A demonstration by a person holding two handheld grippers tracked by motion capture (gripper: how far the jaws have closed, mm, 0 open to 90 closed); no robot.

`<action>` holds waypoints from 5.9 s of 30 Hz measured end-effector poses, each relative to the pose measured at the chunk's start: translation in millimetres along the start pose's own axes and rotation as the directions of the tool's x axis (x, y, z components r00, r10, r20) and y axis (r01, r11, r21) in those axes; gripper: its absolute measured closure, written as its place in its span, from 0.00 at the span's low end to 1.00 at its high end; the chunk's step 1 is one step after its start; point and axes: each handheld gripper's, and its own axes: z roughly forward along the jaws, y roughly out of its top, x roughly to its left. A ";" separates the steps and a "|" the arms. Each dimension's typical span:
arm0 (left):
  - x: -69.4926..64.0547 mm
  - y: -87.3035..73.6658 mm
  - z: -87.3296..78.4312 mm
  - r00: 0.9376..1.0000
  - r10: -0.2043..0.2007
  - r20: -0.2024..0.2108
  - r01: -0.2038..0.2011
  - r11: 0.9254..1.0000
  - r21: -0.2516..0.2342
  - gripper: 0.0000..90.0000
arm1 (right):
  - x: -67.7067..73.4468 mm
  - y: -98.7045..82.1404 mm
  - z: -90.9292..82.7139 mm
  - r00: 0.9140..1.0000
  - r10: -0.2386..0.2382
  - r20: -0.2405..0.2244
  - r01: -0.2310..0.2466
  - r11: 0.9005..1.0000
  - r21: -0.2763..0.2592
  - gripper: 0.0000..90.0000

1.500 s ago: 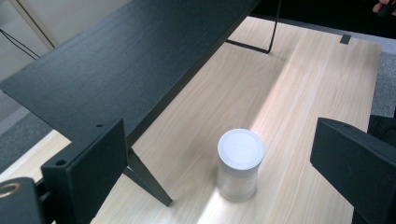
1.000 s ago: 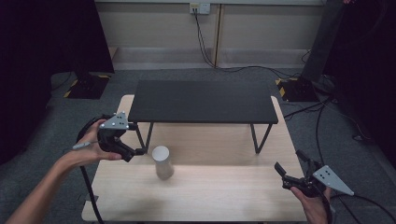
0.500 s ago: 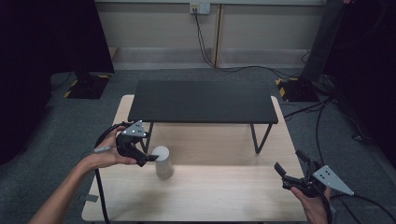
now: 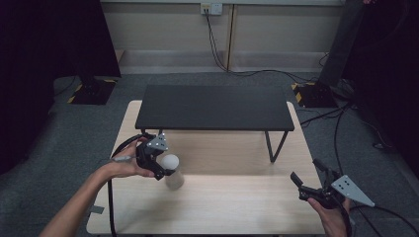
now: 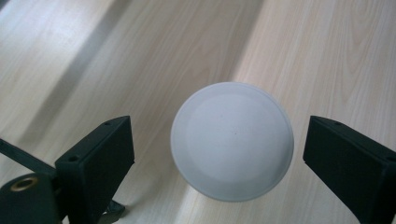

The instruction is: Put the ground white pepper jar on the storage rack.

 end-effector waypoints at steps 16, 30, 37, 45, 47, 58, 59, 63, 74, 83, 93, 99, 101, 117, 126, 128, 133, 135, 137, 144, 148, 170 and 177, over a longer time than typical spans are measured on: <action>4.8 2.9 23.5 0.999 -0.009 0.038 0.007 0.998 0.055 0.18 | -0.6 -0.1 0.1 1.000 -0.002 -0.003 0.002 1.000 0.001 0.04; 4.0 1.4 22.2 0.999 -0.011 0.042 0.009 0.999 0.047 0.37 | -1.3 0.2 0.1 1.000 -0.004 -0.007 0.004 1.000 0.004 0.04; 0.9 -0.6 15.3 0.999 -0.023 0.043 0.022 0.999 0.027 0.37 | -1.6 0.1 0.4 1.000 -0.001 -0.010 0.001 1.000 0.006 0.04; 0.5 9.5 -13.1 0.998 -0.045 0.048 0.046 0.999 -0.016 0.37 | -1.4 0.5 0.9 1.000 -0.002 -0.012 0.002 1.000 0.007 0.04; 1.1 18.9 -24.7 0.998 -0.032 0.045 0.032 0.999 -0.011 0.37 | -1.5 0.5 0.9 1.000 -0.003 -0.013 0.003 1.000 0.007 0.04; 6.5 64.7 -89.4 0.999 0.022 0.023 -0.022 1.000 -0.022 0.37 | -2.1 0.2 0.3 1.000 0.003 -0.012 -0.003 1.000 0.000 0.04; 7.4 70.2 -95.6 0.999 0.026 0.021 -0.025 1.000 -0.018 0.37 | -2.1 0.1 0.4 1.000 0.003 -0.013 -0.003 1.000 0.001 0.04; 13.3 87.1 -121.6 1.000 0.012 0.012 -0.011 0.999 -0.037 0.37 | -2.5 -0.1 0.6 1.000 0.003 -0.016 -0.003 1.000 -0.001 0.04; 27.0 139.5 -175.3 0.998 -0.012 -0.059 0.011 1.000 -0.017 0.36 | -2.8 -0.5 0.2 1.000 0.008 -0.013 -0.008 1.000 -0.002 0.04; 45.5 153.4 -171.0 0.986 -0.099 -0.133 0.099 0.995 -0.009 0.37 | -3.3 -0.3 -0.3 1.000 0.011 -0.017 -0.011 1.000 -0.002 0.04; 87.4 157.2 -145.4 0.964 -0.192 -0.185 0.195 0.981 -0.003 0.37 | -3.3 -1.4 -0.4 1.000 0.015 -0.011 -0.015 1.000 -0.007 0.04; 108.0 155.4 -134.1 0.950 -0.237 -0.205 0.245 0.970 0.011 0.37 | -3.5 -1.0 -0.7 1.000 0.011 -0.009 -0.011 1.000 -0.003 0.04; 112.9 152.9 -132.6 0.949 -0.236 -0.207 0.245 0.970 0.015 0.37 | -3.7 -1.3 -0.9 1.000 0.013 -0.007 -0.013 1.000 -0.003 0.04; 128.9 139.1 -122.7 0.928 -0.310 -0.205 0.311 0.950 -0.025 0.36 | -4.7 -2.2 -0.6 1.000 0.019 -0.010 -0.019 1.000 0.002 0.04; 128.8 136.4 -123.3 0.930 -0.307 -0.203 0.308 0.951 -0.030 0.36 | -4.9 -1.4 -0.7 1.000 0.012 -0.014 -0.012 1.000 0.005 0.04; 127.5 135.0 -122.8 0.929 -0.307 -0.205 0.306 0.951 -0.039 0.33 | -4.6 -1.4 -0.6 1.000 0.013 -0.013 -0.013 1.000 0.004 0.04; 123.0 131.9 -127.9 0.927 -0.314 -0.204 0.307 0.950 -0.063 0.08 | -4.9 -1.5 -1.1 1.000 0.014 -0.011 -0.014 1.000 0.003 0.04; 118.9 130.8 -132.1 0.925 -0.316 -0.213 0.306 0.949 -0.079 0.06 | -4.8 -1.5 -1.2 1.000 0.013 -0.011 -0.013 1.000 0.003 0.04; 112.5 126.0 -140.1 0.928 -0.307 -0.212 0.288 0.951 -0.115 0.06 | -4.7 -1.5 -1.1 1.000 0.013 -0.011 -0.013 1.000 0.002 0.04; 77.3 110.8 -177.1 0.926 -0.277 -0.254 0.241 0.956 -0.166 0.06 | -4.0 -1.0 -0.8 1.000 0.009 -0.015 -0.009 1.000 0.000 0.04; 54.0 94.4 -193.5 0.929 -0.270 -0.254 0.217 0.951 -0.221 0.06 | -3.5 -0.8 0.0 1.000 0.006 -0.018 -0.006 1.000 0.001 0.04; -62.6 -1.8 -230.1 0.937 -0.238 -0.256 0.147 0.934 -0.327 0.05 | 0.0 0.8 3.8 1.000 0.007 -0.028 -0.006 1.000 0.007 0.04; -73.2 -21.0 -230.4 0.935 -0.251 -0.252 0.152 0.922 -0.357 0.05 | 0.4 0.5 4.8 1.000 0.007 -0.026 -0.007 1.000 0.010 0.04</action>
